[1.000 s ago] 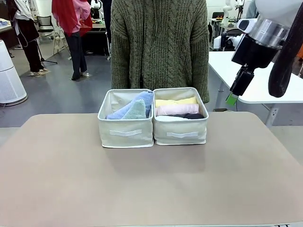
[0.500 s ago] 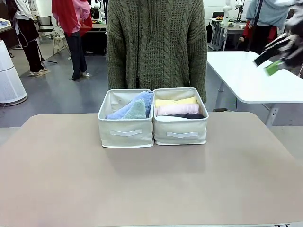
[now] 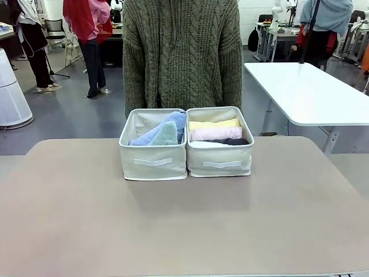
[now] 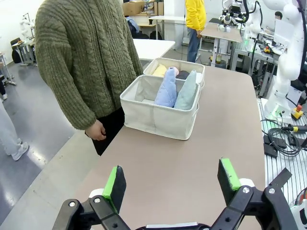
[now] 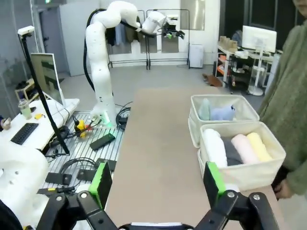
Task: Sort the towels based on their folding style.
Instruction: Pick up another triangle-folded towel from the table and place it in the left Fabric basket.
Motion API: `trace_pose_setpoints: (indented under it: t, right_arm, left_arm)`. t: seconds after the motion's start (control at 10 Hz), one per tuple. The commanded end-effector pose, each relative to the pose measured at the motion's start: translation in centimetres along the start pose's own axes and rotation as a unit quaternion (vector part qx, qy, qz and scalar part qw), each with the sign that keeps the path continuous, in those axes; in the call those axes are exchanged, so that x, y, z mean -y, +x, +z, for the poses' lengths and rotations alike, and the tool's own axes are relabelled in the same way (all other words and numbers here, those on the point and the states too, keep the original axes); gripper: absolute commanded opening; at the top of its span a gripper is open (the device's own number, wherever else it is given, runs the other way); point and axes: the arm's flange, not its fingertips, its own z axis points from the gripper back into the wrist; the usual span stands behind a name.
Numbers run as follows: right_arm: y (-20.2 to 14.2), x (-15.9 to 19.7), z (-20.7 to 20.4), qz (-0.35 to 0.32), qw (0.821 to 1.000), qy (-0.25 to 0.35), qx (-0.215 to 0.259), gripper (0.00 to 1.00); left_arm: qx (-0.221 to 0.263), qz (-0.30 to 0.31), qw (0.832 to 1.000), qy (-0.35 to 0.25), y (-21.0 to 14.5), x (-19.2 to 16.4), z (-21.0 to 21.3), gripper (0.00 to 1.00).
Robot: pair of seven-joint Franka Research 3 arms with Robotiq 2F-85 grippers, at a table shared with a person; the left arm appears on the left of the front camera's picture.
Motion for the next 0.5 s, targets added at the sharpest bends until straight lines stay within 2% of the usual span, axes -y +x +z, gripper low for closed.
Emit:
trace_pose_setpoints:
  t: [0.0, 0.4]
  right_arm:
    - [0.3, 2.0, 0.7, -0.048, 0.998, -0.037, -0.029, 1.0]
    - [-0.7, 2.7, -0.2, -0.066, 0.993, -0.088, -0.037, 1.0]
  left_arm:
    - [-0.004, -0.001, 1.0, 0.0, 0.1, 0.2, 0.0, 1.0]
    - [-0.004, -0.001, 1.0, 0.0, 0.1, 0.2, 0.0, 1.0]
